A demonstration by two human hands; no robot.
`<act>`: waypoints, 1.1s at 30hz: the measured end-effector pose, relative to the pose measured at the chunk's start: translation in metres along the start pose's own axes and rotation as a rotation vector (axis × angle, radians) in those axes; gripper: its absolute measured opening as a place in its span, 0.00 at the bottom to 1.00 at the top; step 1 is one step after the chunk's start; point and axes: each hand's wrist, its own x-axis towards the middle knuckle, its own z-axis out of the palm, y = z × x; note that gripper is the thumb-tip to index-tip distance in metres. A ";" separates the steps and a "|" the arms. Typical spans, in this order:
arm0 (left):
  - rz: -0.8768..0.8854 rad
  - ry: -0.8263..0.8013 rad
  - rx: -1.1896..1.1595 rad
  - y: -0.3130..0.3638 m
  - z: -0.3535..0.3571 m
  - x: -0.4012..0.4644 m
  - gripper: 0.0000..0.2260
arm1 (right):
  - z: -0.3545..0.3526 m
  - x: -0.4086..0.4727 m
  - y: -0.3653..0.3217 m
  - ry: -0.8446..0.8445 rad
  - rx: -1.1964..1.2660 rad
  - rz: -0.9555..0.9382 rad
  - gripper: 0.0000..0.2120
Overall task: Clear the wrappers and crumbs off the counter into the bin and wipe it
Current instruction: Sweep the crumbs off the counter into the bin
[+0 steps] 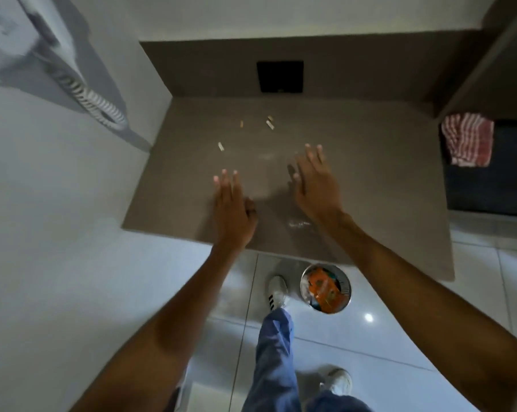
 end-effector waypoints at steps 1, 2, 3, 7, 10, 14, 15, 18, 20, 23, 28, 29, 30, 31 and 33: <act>-0.042 -0.021 -0.010 -0.007 0.000 0.027 0.30 | 0.009 0.029 -0.007 -0.044 0.007 0.032 0.24; -0.068 -0.035 -0.004 -0.014 0.002 0.053 0.29 | 0.017 0.056 -0.014 -0.089 0.013 0.059 0.26; -0.071 -0.058 0.025 -0.021 0.004 0.075 0.30 | 0.024 0.079 -0.019 -0.128 0.016 0.072 0.28; 0.049 -0.179 0.141 -0.057 0.010 0.156 0.34 | 0.050 0.167 -0.040 -0.262 -0.026 0.048 0.31; 0.088 -0.306 0.076 -0.082 0.015 0.190 0.28 | 0.066 0.206 -0.043 -0.454 -0.231 0.027 0.30; 0.013 -0.359 -0.028 -0.105 0.014 0.201 0.19 | 0.068 0.219 -0.045 -0.381 -0.337 0.080 0.13; 0.018 -0.361 -0.034 -0.107 0.012 0.208 0.18 | 0.065 0.221 -0.046 -0.371 -0.345 0.079 0.12; 0.074 -0.345 -0.058 -0.101 0.011 0.232 0.16 | 0.062 0.228 -0.044 -0.350 -0.324 0.087 0.12; 0.080 -0.290 -0.076 -0.093 0.012 0.243 0.19 | 0.063 0.228 -0.043 -0.344 -0.300 0.075 0.10; 0.068 -0.189 -0.107 -0.073 0.020 0.255 0.16 | 0.066 0.223 -0.041 -0.328 -0.262 0.097 0.11; 0.006 -0.148 -0.071 -0.044 0.037 0.270 0.14 | 0.063 0.215 -0.038 -0.305 -0.215 0.123 0.13; 0.010 -0.149 -0.053 -0.040 0.038 0.270 0.14 | 0.062 0.214 -0.038 -0.310 -0.209 0.126 0.13; 0.015 -0.155 -0.029 -0.035 0.039 0.269 0.13 | 0.061 0.212 -0.036 -0.315 -0.210 0.126 0.13; 0.013 -0.167 -0.003 -0.033 0.040 0.270 0.13 | 0.059 0.211 -0.034 -0.321 -0.207 0.127 0.13; -0.006 -0.204 0.022 -0.030 0.042 0.273 0.13 | 0.056 0.205 -0.031 -0.323 -0.190 0.137 0.13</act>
